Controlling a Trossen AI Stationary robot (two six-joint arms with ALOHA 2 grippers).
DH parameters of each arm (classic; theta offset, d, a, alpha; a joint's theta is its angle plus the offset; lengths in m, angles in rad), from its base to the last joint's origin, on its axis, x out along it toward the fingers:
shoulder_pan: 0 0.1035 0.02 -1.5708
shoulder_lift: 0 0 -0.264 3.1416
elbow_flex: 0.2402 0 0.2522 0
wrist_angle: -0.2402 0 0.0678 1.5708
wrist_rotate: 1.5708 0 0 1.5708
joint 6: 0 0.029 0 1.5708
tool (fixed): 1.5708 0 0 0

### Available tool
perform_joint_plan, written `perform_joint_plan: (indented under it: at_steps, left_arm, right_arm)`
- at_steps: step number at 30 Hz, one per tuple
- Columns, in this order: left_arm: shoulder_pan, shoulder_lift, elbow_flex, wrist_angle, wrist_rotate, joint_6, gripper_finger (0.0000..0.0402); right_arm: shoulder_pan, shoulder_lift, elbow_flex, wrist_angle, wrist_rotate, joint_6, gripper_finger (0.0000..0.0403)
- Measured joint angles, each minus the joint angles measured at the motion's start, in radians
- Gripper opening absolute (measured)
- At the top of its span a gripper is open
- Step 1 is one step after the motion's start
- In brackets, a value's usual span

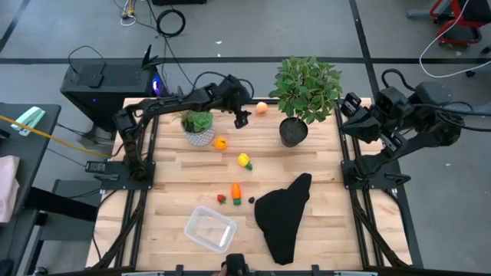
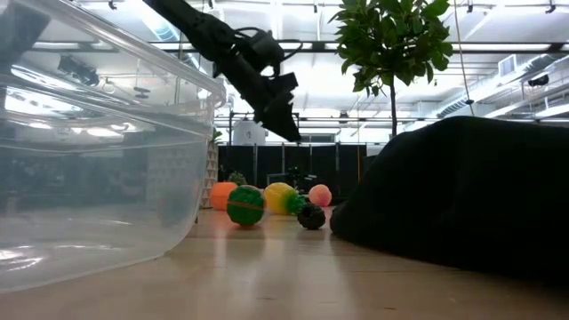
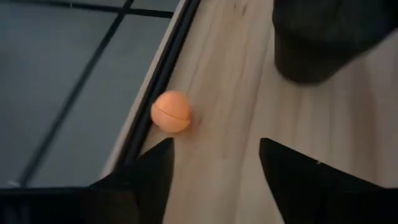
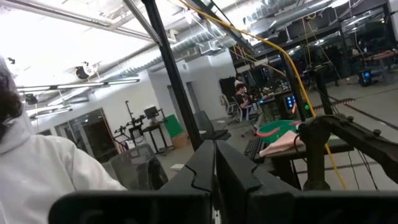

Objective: Pick and placing Produce into tupperware
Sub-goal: Put the peach into the transparent bin

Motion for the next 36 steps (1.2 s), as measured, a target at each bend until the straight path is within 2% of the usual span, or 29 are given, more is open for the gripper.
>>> perform_joint_plan:
  at_steps: [4, 6, 8, 11, 15, 19, 23, 26, 30, 36]
  left_arm:
    - [-0.024, 0.004, 0.0, 0.073, -0.057, 0.12, 0.031]
    - [-0.029, 0.004, 0.006, 0.084, -0.073, 0.097, 0.033]
    - [-0.021, 0.016, 0.052, 0.015, -0.075, 0.044, 0.0344]
    - [-0.004, 0.065, 0.191, -0.186, -0.079, 0.024, 0.0348]
    - [0.001, 0.174, 0.457, -0.414, -0.075, 0.036, 0.0341]
    - [0.014, 0.264, 0.662, -0.495, -0.04, 0.029, 0.0338]
    - [0.057, 0.347, 0.788, -0.572, -0.022, 0.053, 0.0337]
    - [0.094, 0.397, 0.822, -0.636, -0.01, 0.063, 0.0337]
    - [0.137, 0.417, 0.82, -0.644, 0.022, 0.06, 0.0337]
    - [0.156, 0.431, 0.823, -0.593, 0.086, 0.006, 0.0337]
  right_arm:
    - [0.0, 0.002, 0.0, 0.0, 0.023, 0.004, 0.0023]
    - [0.0, 0.005, 0.0, -0.001, 0.025, 0.004, 0.0023]
    - [0.0, 0.005, 0.0, 0.0, 0.025, 0.004, 0.0023]
    - [0.0, 0.008, 0.0, -0.002, 0.025, 0.004, 0.0023]
    - [0.0, 0.01, 0.0, -0.005, 0.038, 0.004, 0.0023]
    - [0.0, 0.01, 0.0, -0.016, 0.04, 0.006, 0.0023]
    - [0.0, 0.011, 0.0, -0.025, 0.04, 0.014, 0.0023]
    - [0.0, 0.011, 0.0, -0.027, 0.043, 0.027, 0.0023]
    - [0.0, 0.012, 0.0, -0.032, 0.046, 0.027, 0.0023]
    - [0.0, 0.016, 0.0, -0.035, 0.059, 0.03, 0.0023]
